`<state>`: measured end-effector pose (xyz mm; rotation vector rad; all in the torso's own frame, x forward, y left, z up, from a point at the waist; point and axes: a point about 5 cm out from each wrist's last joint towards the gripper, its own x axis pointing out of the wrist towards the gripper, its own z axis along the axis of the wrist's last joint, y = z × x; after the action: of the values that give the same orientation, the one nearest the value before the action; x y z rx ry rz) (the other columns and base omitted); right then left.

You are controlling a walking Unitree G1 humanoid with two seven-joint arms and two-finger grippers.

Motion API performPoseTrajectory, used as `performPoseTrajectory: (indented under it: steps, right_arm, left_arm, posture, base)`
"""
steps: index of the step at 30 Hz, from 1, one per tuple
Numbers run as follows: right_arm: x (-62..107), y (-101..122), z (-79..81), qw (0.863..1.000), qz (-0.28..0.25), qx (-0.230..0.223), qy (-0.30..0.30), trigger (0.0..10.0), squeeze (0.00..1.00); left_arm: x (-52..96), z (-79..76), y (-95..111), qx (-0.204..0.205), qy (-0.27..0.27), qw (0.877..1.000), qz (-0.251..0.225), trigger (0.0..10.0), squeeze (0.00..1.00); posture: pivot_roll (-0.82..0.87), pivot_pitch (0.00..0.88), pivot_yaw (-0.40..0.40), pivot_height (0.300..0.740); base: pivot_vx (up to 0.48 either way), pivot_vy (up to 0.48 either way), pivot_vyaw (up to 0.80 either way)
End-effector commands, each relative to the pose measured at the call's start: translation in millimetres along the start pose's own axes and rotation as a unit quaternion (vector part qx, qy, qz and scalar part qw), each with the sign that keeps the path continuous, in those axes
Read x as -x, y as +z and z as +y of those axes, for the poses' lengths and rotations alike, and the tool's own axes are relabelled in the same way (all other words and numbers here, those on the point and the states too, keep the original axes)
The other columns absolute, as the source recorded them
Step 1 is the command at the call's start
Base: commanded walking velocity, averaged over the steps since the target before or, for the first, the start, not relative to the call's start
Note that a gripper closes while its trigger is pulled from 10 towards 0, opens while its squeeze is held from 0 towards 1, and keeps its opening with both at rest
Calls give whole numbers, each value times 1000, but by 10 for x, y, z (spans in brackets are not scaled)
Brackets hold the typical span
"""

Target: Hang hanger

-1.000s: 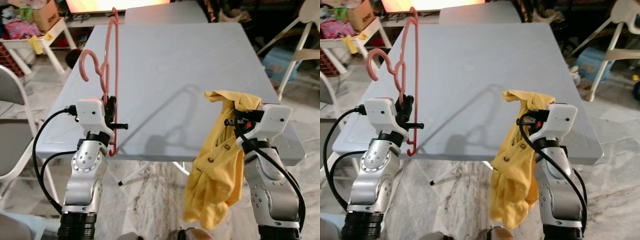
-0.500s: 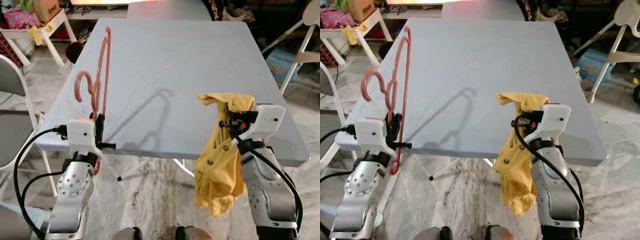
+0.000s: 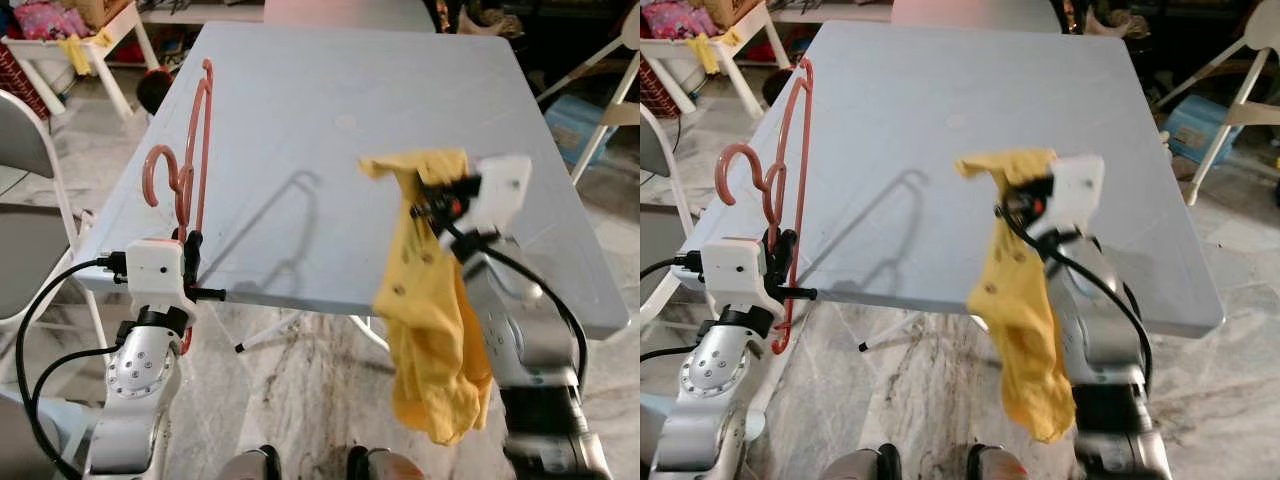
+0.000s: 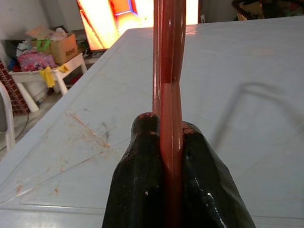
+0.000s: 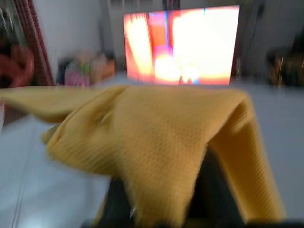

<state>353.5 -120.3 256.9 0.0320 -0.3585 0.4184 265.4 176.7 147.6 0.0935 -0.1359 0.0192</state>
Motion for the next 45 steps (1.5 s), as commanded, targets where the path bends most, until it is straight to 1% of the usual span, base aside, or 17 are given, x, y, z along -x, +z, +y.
performPoseTrajectory:
  steps: [1,2,7,10,12,16,18,20,22,28,30,31,32,33,36,37,45]
  right_arm:
    - [-285,425,16,997,-78,10,22,10000,0]
    - [-486,632,41,995,-97,12,36,10000,0]
    - [-861,855,64,995,-59,76,33,10000,0]
    - [-949,1077,13,991,-84,105,-5,10000,0]
    - [-910,1633,-177,957,-201,165,-131,10000,0]
    - [-768,2139,-319,906,-302,210,-212,10000,0]
    - [-744,2197,-341,899,-311,216,-221,10000,0]
    - [-692,2315,-385,878,-339,241,-238,10000,0]
    - [-688,2312,-386,874,-344,253,-233,10000,0]
    - [-788,1726,-357,906,-277,267,-179,10000,0]
    - [-830,959,-204,956,-154,243,-54,10000,0]
    - [-830,959,-204,956,-154,243,-54,10000,0]
    - [-784,637,-123,969,-104,224,13,10000,0]
    - [-755,532,-97,971,-92,220,36,10000,0]
    - [-643,221,3,963,-41,231,130,10000,0]
    - [-576,77,35,955,-7,234,181,10000,1000]
    - [-477,47,58,932,30,227,281,10000,1000]
  left_arm:
    - [28,-5,-84,1,1,1000,25,10000,0]
    - [26,-14,-83,3,0,1000,25,10000,0]
    - [23,-38,-85,6,-4,1000,26,10000,0]
    - [20,-49,-76,7,-6,1000,25,10000,0]
    - [25,-50,-57,7,-6,1000,22,10000,0]
    - [54,-33,-47,6,-1,1000,22,10000,0]
    - [60,-32,-47,6,-1,1000,22,10000,0]
    - [67,-25,-48,5,0,1000,23,10000,0]
    - [65,-24,-42,4,0,1000,22,10000,0]
    - [62,-49,-37,6,-4,1000,21,10000,0]
    - [55,-52,-31,6,-6,1000,21,10000,0]
    - [55,-52,-31,6,-6,1000,21,10000,0]
    - [53,-53,-31,7,-7,1000,21,10000,0]
    - [53,-53,-31,7,-7,1000,21,10000,0]
    - [47,-58,-35,7,-9,1000,22,10000,0]
    - [41,-59,-39,7,-10,1000,23,10000,0]
    - [-8,-99,-37,10,-20,1000,21,10000,0]
  posture:
    - [15,214,-16,740]
    - [15,217,-16,740]
    - [16,218,-11,740]
    - [27,219,-10,740]
    - [37,222,-10,740]
    - [48,230,-9,740]
    - [49,232,-9,740]
    - [50,236,-9,740]
    - [48,237,-8,740]
    - [43,238,-4,740]
    - [42,239,-1,740]
    - [42,239,-1,740]
    - [41,242,1,740]
    - [41,242,1,740]
    - [35,242,5,740]
    - [31,240,9,740]
    - [20,229,15,740]
  base:
    - [0,0,0]
    - [0,0,0]
    - [0,0,0]
    - [0,0,0]
    - [0,0,0]
    - [0,0,0]
    - [0,0,0]
    - [0,0,0]
    - [0,0,0]
    - [0,0,0]
    - [0,0,0]
    - [0,0,0]
    - [0,0,0]
    - [0,0,0]
    - [0,0,0]
    - [0,0,0]
    - [0,0,0]
